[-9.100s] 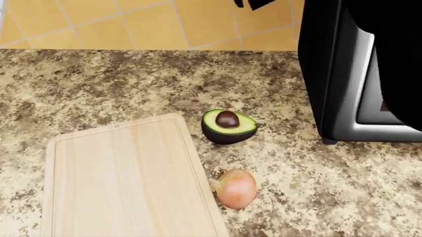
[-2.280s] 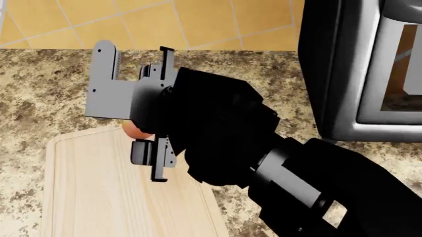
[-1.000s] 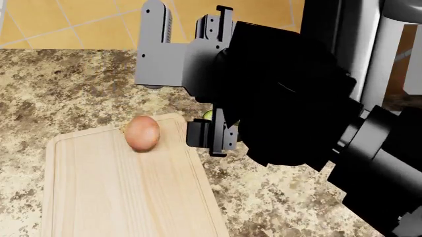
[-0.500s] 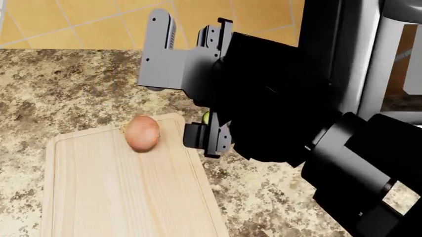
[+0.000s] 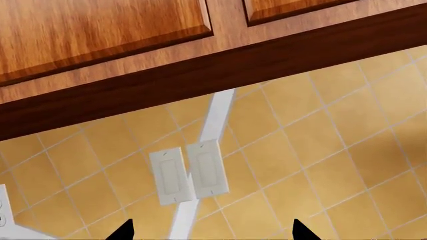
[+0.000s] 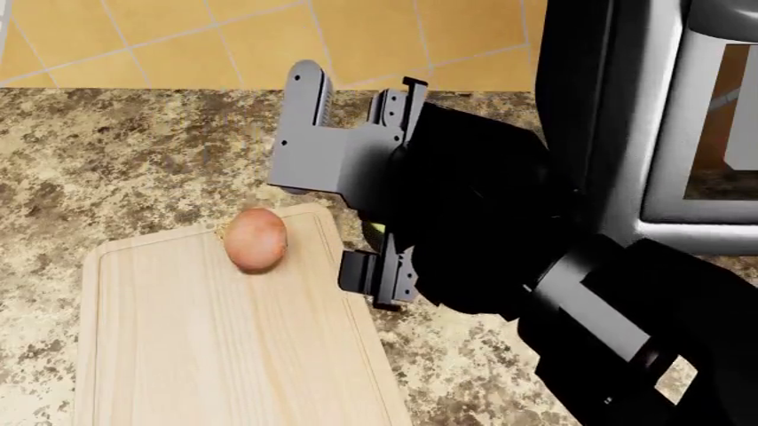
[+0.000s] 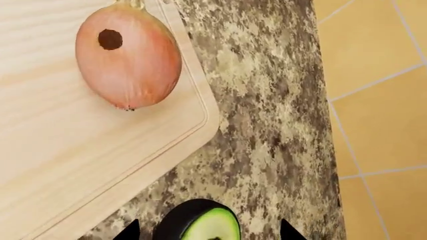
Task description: Place the avocado, onion, tomato and bell pepper on the cutting board.
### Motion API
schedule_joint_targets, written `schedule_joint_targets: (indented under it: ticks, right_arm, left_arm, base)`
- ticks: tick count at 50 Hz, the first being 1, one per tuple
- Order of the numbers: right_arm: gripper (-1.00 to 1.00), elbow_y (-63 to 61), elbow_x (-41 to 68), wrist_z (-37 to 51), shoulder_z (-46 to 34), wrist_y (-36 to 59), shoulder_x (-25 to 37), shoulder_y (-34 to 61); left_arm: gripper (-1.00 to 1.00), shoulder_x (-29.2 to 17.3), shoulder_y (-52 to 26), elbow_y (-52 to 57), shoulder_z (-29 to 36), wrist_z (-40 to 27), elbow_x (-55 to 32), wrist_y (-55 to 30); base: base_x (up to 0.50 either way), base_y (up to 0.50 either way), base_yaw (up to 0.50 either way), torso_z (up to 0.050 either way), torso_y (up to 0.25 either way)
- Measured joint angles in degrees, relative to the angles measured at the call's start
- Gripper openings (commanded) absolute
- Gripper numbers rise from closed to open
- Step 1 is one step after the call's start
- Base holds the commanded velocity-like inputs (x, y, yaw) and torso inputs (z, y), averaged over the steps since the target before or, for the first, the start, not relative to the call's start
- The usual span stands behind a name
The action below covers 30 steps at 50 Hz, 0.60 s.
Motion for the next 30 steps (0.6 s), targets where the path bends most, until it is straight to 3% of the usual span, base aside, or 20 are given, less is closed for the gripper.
schedule_joint_targets:
  ticks: [30]
  right_arm:
    - [1.0, 6.88, 0.05, 0.28, 0.72, -3.12, -1.07, -3.36]
  left_arm:
    - [1.0, -0.41, 0.66, 0.32, 0.23, -0.45, -0.28, 0.57]
  base:
    - [0.0, 0.0, 0.0, 0.0, 0.0]
